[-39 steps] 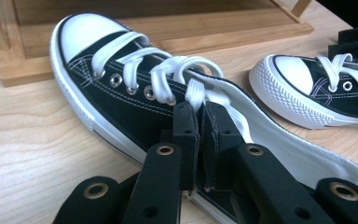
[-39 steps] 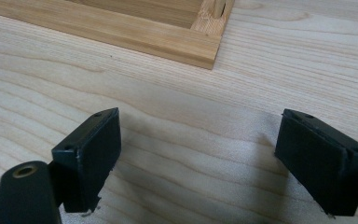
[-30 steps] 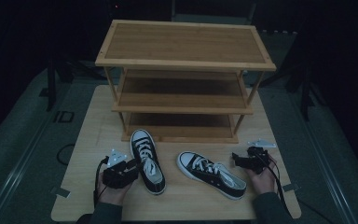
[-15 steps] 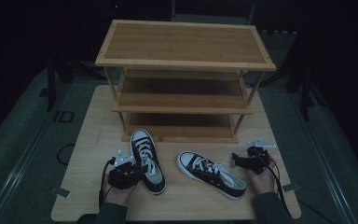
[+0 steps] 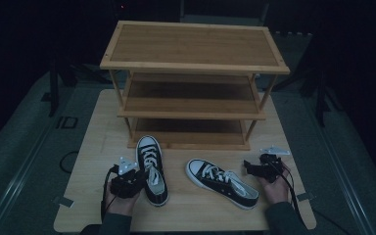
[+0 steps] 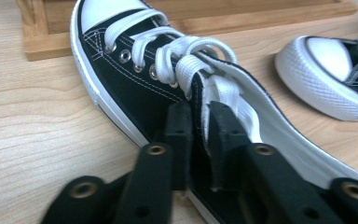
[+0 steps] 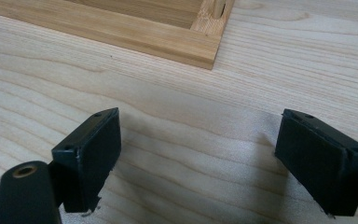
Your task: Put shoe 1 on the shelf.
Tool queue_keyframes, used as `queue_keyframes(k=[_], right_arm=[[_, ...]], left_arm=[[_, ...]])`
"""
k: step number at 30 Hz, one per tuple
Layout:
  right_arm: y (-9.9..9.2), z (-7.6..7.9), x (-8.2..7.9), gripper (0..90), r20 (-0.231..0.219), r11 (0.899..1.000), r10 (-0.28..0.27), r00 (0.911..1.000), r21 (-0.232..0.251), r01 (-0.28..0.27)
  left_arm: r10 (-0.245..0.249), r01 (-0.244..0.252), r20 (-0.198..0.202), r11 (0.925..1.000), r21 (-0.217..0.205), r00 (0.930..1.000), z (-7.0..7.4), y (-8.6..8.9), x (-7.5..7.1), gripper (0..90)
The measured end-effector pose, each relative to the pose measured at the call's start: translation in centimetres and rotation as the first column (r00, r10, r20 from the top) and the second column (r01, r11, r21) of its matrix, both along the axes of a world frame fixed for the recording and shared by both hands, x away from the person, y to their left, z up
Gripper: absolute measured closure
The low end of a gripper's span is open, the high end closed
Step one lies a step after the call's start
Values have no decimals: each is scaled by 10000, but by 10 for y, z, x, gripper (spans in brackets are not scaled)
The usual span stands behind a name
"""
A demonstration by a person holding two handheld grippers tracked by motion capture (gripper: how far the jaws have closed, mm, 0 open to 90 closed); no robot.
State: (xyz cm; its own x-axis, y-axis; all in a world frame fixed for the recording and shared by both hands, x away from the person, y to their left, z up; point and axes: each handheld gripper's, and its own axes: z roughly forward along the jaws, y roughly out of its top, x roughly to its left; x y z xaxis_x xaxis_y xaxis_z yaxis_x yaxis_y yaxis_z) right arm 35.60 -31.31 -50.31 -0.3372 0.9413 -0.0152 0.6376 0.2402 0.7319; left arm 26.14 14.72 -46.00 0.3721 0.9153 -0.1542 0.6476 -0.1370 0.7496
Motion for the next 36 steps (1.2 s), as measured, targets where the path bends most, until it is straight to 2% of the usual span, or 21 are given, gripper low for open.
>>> queue_keyframes(k=[4,7,12,15,18,19,21,24,25,26,29,30,32,36], right_arm=[[0,0,0,138,0,10000,4,10000,-3,-4],[0,0,0,138,0,10000,6,10000,-9,-6],[0,0,0,138,1,10000,6,10000,-8,-6],[0,0,0,138,1,10000,5,10000,-8,-5],[0,0,0,138,1,10000,6,10000,-9,-6],[0,0,0,138,1,10000,6,10000,-9,-6],[0,0,0,138,0,10000,6,10000,-7,-6],[0,0,0,138,0,10000,3,10000,-1,-3],[0,0,0,138,-1,10000,2,10000,-2,-2],[0,0,0,138,0,10000,3,10000,-2,-3],[0,0,0,138,0,10000,2,10000,-4,-2],[0,0,0,138,-1,10000,3,10000,-3,-3],[0,0,0,138,-1,10000,2,10000,-1,-2],[0,0,0,138,-1,10000,4,10000,-2,-4]], left_arm=[[245,-246,-250,9997,-40,9994,-5,-4,5,726],[393,-396,-223,9991,-167,9990,-7,-4,8,758],[493,-502,-237,9980,-397,9985,-7,-2,7,871],[578,-587,-191,9969,-532,9981,-6,-1,5,884],[696,-703,-109,9931,-936,9975,-6,2,1,888],[696,-703,-109,9931,-936,9975,-6,2,1,889],[677,-680,-70,9879,-1391,9977,-5,5,0,889],[641,-645,-80,9818,-1786,9979,-4,6,-1,889],[641,-645,-80,9818,-1786,9979,-4,6,-1,889],[543,-554,-113,9743,-2182,9985,-4,8,0,889],[530,-548,-140,9711,-2321,9985,-3,9,0,889],[392,-406,-106,9615,-2717,9992,-3,10,1,889],[271,-280,-70,9604,-2771,9996,-2,10,2,889],[56,-29,77,9527,-3038,10000,2,10,3,888]])
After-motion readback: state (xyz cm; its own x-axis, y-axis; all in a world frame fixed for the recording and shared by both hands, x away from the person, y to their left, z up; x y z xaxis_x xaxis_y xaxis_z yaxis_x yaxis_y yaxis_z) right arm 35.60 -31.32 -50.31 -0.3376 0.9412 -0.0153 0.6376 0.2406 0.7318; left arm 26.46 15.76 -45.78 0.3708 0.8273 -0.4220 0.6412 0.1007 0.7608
